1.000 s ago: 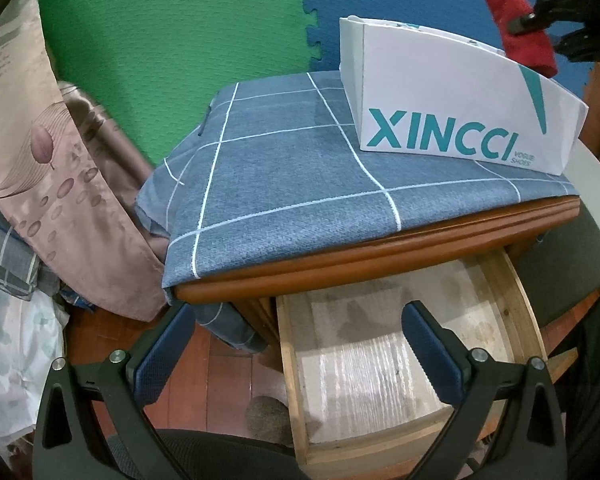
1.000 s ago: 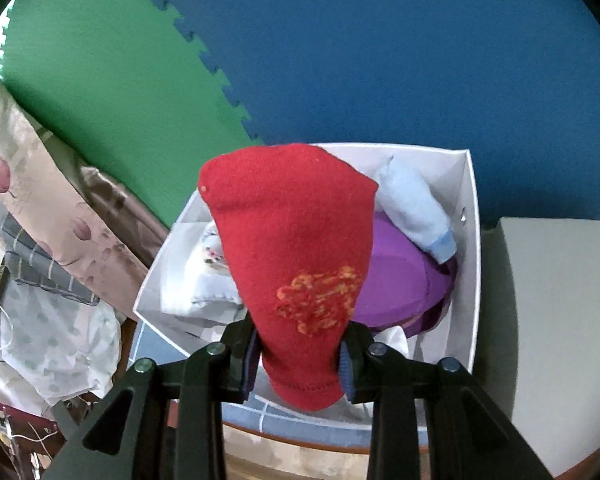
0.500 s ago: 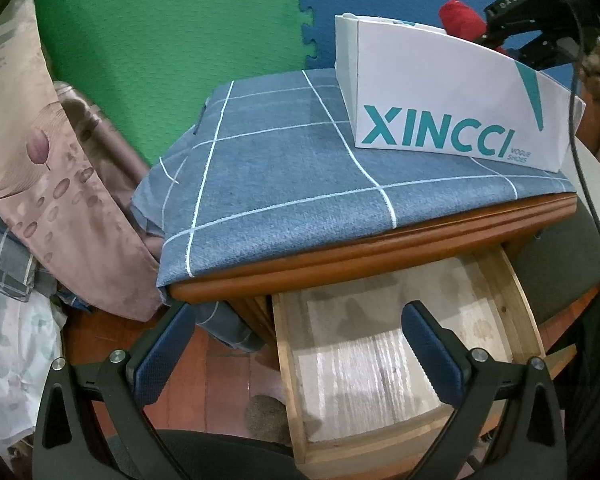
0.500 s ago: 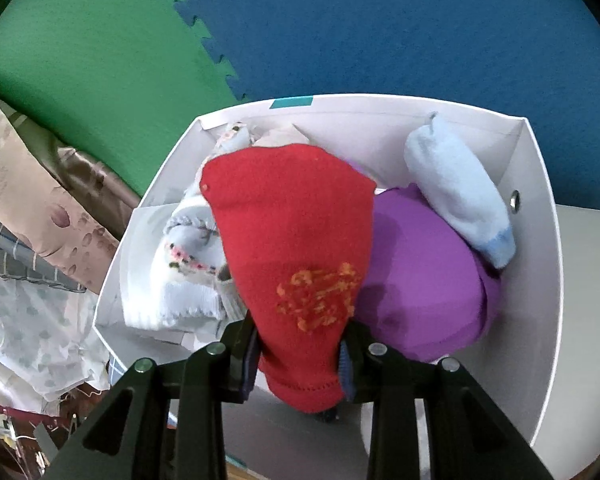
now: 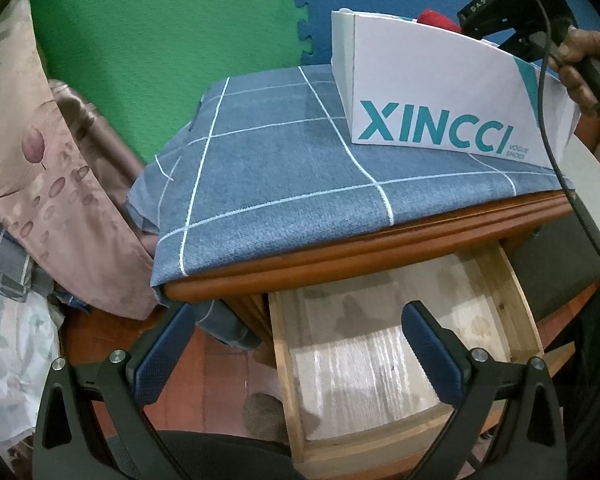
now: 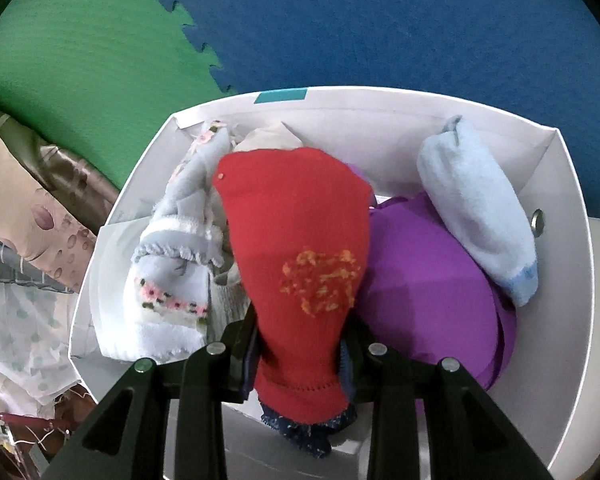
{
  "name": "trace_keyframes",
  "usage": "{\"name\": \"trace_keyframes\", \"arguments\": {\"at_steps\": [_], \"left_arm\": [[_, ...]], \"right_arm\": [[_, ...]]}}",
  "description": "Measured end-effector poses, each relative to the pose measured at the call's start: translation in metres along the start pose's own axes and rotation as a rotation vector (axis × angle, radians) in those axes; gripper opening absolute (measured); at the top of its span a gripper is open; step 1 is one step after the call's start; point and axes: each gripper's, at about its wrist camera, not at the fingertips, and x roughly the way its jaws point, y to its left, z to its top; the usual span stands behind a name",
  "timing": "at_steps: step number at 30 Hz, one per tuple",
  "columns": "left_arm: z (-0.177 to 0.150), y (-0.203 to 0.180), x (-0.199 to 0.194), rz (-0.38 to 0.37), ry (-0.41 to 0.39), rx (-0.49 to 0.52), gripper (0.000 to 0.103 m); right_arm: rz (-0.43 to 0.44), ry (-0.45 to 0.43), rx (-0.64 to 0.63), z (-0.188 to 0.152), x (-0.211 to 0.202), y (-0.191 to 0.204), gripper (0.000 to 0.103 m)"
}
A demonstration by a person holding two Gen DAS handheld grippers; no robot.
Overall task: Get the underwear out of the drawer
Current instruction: 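Carry the red sock with the right gripper over the white shoebox, then open the right gripper to drop the red sock into the shoebox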
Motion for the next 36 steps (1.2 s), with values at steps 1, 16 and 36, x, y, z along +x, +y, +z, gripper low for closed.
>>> {"name": "trace_keyframes", "arguments": {"at_steps": [1,16,36], "left_arm": [[0.000,0.000,0.001,-0.002,0.001,-0.001,0.102],[0.000,-0.001,0.002,-0.003,0.006,-0.002,0.102],[-0.005,-0.003,0.007,0.010,0.013,0.010,0.102]], "right_arm": [[-0.001,-0.001,-0.002,-0.001,0.000,-0.001,0.032],[0.000,-0.043,-0.026,-0.011,-0.007,0.002,0.034],[0.058,-0.302,-0.110,-0.102,-0.081,0.006,0.036]]}}
